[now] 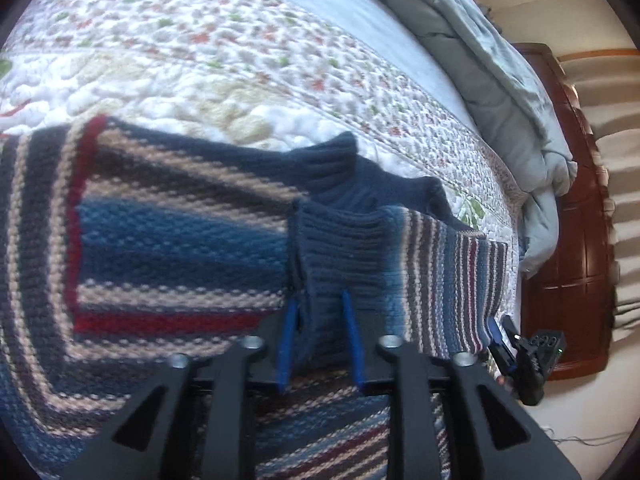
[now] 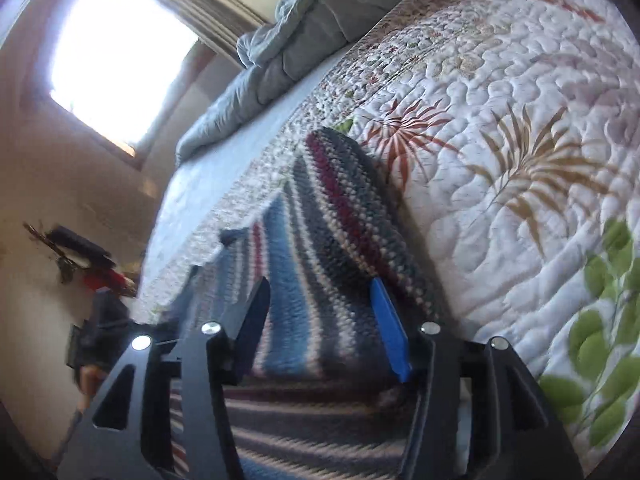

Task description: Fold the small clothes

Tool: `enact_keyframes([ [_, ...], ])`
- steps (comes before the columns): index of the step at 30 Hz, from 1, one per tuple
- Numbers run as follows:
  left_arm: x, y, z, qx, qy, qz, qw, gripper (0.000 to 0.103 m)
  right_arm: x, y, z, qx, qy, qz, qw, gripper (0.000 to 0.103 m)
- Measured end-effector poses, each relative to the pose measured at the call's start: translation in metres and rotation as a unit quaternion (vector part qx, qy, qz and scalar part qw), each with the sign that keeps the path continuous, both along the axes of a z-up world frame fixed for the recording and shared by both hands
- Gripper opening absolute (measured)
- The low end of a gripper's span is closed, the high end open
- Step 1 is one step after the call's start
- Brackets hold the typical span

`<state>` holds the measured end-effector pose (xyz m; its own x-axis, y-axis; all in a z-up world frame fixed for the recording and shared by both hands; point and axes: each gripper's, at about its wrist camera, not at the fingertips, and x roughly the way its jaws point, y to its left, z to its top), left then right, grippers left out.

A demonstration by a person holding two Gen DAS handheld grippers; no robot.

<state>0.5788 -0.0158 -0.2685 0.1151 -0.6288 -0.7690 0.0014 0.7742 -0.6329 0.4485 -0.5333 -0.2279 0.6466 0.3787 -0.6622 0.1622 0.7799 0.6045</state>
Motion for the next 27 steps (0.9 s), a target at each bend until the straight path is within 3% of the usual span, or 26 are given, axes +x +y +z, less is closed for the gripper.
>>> enact_keyframes([
  [2, -0.003, 0.014, 0.009, 0.014, -0.007, 0.014, 0.9998, 0.052, 0.001, -0.001, 0.007, -0.021, 0.017, -0.010, 1.000, 0.057],
  [4, -0.010, 0.027, 0.023, 0.034, -0.028, 0.028, 0.9986, 0.082, -0.001, 0.005, 0.023, -0.026, 0.003, -0.013, 1.000, 0.059],
  [6, -0.023, 0.039, 0.040, 0.039, -0.050, 0.039, 0.9972, 0.084, 0.009, 0.026, 0.040, -0.031, -0.013, 0.006, 0.999, 0.061],
  [9, -0.059, 0.064, 0.060, -0.020, -0.070, 0.068, 0.9950, 0.093, 0.036, 0.108, 0.046, -0.045, -0.008, 0.104, 0.994, 0.061],
  [12, -0.113, 0.101, 0.069, -0.030, -0.102, 0.117, 0.9873, 0.096, 0.057, 0.218, 0.039, -0.096, 0.001, 0.220, 0.971, 0.062],
  [14, -0.149, 0.127, 0.070, -0.029, -0.117, 0.146, 0.9818, 0.097, 0.065, 0.279, 0.032, -0.142, -0.002, 0.262, 0.955, 0.062],
  [17, -0.202, 0.172, 0.070, 0.051, -0.155, 0.196, 0.9670, 0.099, 0.079, 0.339, 0.022, -0.203, -0.015, 0.285, 0.937, 0.063],
  [19, -0.221, 0.189, 0.068, 0.090, -0.168, 0.217, 0.9573, 0.099, 0.094, 0.362, 0.000, -0.216, 0.025, 0.293, 0.931, 0.064],
  [20, -0.231, 0.202, 0.068, 0.125, -0.177, 0.237, 0.9470, 0.099, 0.096, 0.370, -0.012, -0.221, 0.055, 0.300, 0.927, 0.069],
  [23, -0.246, 0.233, 0.069, 0.152, -0.198, 0.286, 0.9250, 0.099, 0.091, 0.393, -0.014, -0.268, 0.062, 0.320, 0.907, 0.074],
  [27, -0.258, 0.264, 0.074, 0.177, -0.216, 0.371, 0.8854, 0.099, 0.086, 0.424, 0.023, -0.256, 0.053, 0.332, 0.906, 0.071],
])
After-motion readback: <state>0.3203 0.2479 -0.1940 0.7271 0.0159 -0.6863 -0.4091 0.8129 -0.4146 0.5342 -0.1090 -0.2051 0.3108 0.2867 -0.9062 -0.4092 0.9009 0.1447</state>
